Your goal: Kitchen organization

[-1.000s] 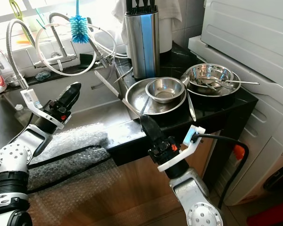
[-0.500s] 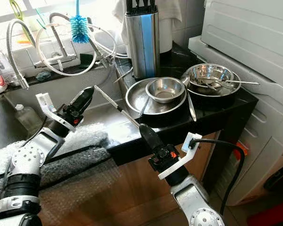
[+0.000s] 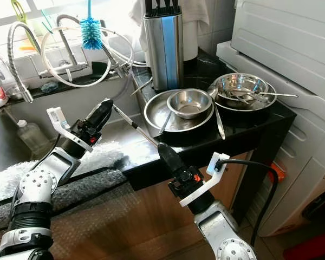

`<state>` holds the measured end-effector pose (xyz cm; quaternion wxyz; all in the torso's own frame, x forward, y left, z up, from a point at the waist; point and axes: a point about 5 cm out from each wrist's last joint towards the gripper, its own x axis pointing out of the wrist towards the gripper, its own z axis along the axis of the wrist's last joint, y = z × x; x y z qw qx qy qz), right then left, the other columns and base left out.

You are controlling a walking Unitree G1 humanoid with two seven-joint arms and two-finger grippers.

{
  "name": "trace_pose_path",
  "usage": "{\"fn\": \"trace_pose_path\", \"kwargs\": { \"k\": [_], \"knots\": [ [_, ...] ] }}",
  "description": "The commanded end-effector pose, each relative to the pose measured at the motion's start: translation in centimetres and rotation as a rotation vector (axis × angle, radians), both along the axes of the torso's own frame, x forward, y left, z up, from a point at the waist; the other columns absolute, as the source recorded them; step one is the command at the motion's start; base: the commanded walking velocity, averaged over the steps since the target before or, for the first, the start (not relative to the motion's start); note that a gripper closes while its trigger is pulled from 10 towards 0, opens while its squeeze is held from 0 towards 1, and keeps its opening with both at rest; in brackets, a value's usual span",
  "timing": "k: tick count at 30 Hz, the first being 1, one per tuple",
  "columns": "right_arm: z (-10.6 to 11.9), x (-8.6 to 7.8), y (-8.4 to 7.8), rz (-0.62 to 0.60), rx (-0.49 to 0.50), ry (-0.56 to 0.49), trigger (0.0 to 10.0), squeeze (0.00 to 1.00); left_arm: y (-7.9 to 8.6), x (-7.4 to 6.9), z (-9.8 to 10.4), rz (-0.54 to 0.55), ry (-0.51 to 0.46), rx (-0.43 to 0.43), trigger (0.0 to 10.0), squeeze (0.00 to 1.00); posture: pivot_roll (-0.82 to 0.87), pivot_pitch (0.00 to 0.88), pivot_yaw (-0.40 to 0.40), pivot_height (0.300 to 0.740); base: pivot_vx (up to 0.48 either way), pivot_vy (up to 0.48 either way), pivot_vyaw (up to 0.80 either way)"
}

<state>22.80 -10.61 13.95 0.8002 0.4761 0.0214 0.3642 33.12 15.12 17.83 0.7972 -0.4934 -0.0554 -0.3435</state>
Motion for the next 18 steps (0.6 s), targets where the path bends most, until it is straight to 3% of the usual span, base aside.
{"fn": "trace_pose_path", "kwargs": {
  "k": [1, 8, 9, 10, 11, 13, 15, 18],
  "knots": [
    [0.23, 0.21, 0.53, 0.014, 0.012, -0.007, 10.0, 0.00, 0.47, -0.20, 0.20, 0.007, -0.010, -0.006, 10.0, 0.00, -0.10, 0.000, 0.144, 0.740, 0.000, 0.000, 0.00],
    [0.30, 0.19, 0.70, 0.028, 0.033, 0.002, 10.0, 0.00, 0.43, -0.27, 0.18, -0.001, -0.014, -0.007, 10.0, 0.00, -0.10, 0.000, 0.141, 0.740, 0.000, 0.000, 0.00],
    [0.31, 0.21, 0.69, 0.026, 0.034, 0.002, 10.0, 0.00, 0.43, -0.28, 0.19, -0.001, -0.014, -0.007, 8.7, 0.00, -0.10, 0.000, 0.141, 0.740, 0.000, 0.000, 0.00],
    [0.32, 0.21, 0.70, 0.028, 0.033, 0.001, 10.0, 0.00, 0.42, -0.29, 0.18, -0.002, -0.014, -0.007, 8.7, 0.00, -0.10, 0.000, 0.141, 0.740, 0.000, 0.000, 0.00],
    [0.32, 0.21, 0.73, 0.031, 0.034, 0.001, 10.0, 0.00, 0.42, -0.30, 0.16, -0.003, -0.014, -0.006, 6.9, 0.00, -0.10, 0.000, 0.141, 0.740, 0.000, 0.000, 0.00],
    [0.39, 0.15, 0.82, 0.044, 0.043, 0.000, 10.0, 0.00, 0.42, -0.33, 0.15, -0.004, -0.014, -0.005, 4.2, 0.00, -0.10, 0.000, 0.141, 0.740, 0.000, 0.000, 0.00],
    [0.43, 0.08, 0.90, 0.057, 0.049, 0.000, 10.0, 0.00, 0.42, -0.35, 0.15, -0.006, -0.014, -0.005, 3.5, 0.00, -0.10, 0.000, 0.141, 0.740, 0.000, 0.000, 0.00],
    [0.29, -0.01, 1.00, 0.068, 0.057, 0.014, 10.0, 0.00, 0.36, -0.42, 0.17, -0.011, -0.017, -0.008, 3.5, 0.00, -0.10, 0.000, 0.142, 0.740, 0.000, 0.000, 0.00]
  ]
}}
